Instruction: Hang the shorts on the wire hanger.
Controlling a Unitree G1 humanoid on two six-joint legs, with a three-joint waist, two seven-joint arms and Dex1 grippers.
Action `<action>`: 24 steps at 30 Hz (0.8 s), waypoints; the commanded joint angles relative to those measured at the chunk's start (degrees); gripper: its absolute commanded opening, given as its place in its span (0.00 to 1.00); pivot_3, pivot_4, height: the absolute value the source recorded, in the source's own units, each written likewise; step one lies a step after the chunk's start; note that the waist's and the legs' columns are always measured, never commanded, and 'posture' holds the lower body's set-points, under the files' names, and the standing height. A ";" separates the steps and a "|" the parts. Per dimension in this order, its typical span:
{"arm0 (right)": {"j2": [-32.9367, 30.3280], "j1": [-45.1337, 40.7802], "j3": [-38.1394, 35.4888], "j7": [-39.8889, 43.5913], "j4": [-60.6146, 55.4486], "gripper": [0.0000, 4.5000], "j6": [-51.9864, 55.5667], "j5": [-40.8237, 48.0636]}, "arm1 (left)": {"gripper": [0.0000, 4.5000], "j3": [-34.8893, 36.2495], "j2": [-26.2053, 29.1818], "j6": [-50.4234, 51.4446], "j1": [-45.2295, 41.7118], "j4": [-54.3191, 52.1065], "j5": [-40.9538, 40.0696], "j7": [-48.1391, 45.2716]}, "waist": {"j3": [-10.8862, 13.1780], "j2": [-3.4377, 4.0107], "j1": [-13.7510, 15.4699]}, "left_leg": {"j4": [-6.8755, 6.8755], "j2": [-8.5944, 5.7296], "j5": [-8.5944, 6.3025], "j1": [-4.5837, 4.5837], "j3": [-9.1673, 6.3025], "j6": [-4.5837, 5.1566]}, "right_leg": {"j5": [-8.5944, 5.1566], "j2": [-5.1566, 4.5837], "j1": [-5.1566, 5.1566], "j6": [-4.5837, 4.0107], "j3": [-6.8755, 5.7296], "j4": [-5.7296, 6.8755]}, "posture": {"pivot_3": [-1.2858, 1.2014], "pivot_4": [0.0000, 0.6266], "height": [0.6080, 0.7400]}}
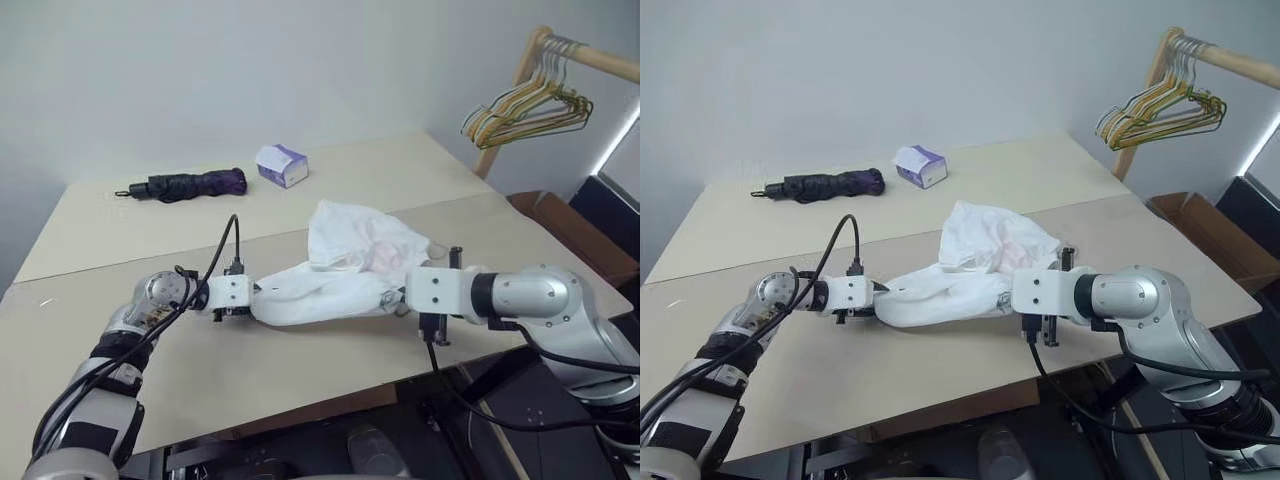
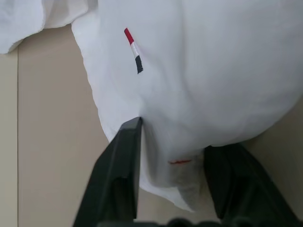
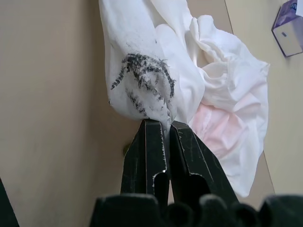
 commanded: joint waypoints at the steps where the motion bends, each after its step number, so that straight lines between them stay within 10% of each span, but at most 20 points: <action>1: -0.79 -1.86 -1.63 -0.77 -1.06 0.00 0.06 0.53 | 0.10 -0.63 -0.51 -1.76 -2.00 2.09 0.65 0.26 | 0.00 0.00 -0.61 | 0.00 0.00 0.00 -0.01 0.00 0.00 | 0.00 0.00 -0.01 0.01 0.00 0.00 | 0.35 0.00 1.00; 11: -3.71 0.89 0.11 -0.92 4.95 0.00 -15.73 -1.27 | 0.01 2.26 7.32 -0.78 0.67 -5.59 -4.65 -8.38 | 0.07 -0.12 -3.05 | -0.03 0.03 0.20 -0.11 -0.01 0.35 | -0.02 0.03 -0.18 0.04 -0.01 0.05 | 0.36 0.02 1.00; 24: -7.02 0.26 0.85 0.15 17.38 0.00 -38.31 -2.90 | 0.01 21.58 30.21 25.32 37.03 -54.59 -25.78 -18.50 | 0.36 0.11 -0.70 | -0.10 0.12 -0.09 0.07 0.20 0.06 | -0.07 0.10 -0.48 0.07 0.38 0.16 | 0.40 0.04 1.00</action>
